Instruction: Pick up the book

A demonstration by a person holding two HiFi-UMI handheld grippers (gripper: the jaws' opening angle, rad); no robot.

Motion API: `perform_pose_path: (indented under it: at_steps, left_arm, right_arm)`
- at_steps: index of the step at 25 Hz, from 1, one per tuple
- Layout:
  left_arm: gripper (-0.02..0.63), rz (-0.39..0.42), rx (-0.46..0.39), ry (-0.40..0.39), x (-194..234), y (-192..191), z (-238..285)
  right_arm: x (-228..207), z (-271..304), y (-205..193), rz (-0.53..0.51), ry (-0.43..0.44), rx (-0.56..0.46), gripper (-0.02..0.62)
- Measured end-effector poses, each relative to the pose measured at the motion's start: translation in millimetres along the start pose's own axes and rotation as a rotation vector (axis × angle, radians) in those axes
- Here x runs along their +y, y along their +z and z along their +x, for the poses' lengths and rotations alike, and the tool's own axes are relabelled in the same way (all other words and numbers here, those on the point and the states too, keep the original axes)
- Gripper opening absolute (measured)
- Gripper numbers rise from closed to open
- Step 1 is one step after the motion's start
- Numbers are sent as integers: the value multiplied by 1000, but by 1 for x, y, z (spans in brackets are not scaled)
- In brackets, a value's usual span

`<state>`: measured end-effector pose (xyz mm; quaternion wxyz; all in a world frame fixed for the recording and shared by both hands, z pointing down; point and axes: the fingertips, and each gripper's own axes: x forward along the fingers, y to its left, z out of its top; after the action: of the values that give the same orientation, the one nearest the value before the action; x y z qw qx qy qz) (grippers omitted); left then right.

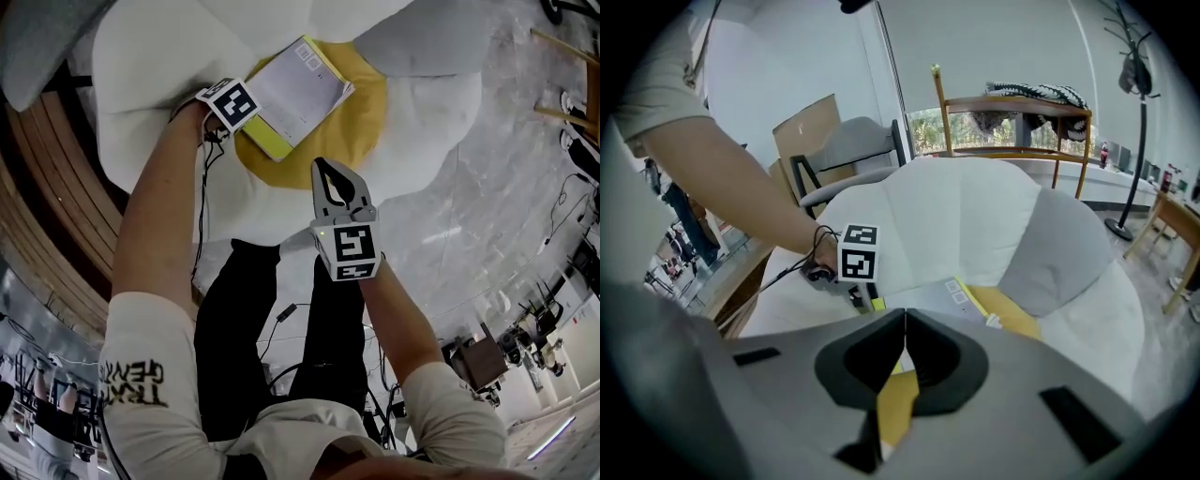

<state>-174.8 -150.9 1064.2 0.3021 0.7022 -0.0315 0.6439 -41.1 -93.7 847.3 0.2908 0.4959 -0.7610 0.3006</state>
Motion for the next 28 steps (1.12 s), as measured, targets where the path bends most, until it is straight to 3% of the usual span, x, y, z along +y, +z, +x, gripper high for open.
perform_pose_path:
  at_steps: [6,10,13,28]
  left_arm:
    - [221,9,48,23,4,0,11]
    - [127,41,22,27,2,-1,-6]
    - [97,29,-22,37,-2,6,-36]
    - [77,-296,-378,-95,-79,26,-93]
  right_arm:
    - [-12,-4,-16,28,-24,10,26]
    - [-14,-9,-18,39,-25,15,27]
    - [-14,-15,-15,38,-18,15,28]
    - [-35,-61,34,4,22,-45,26]
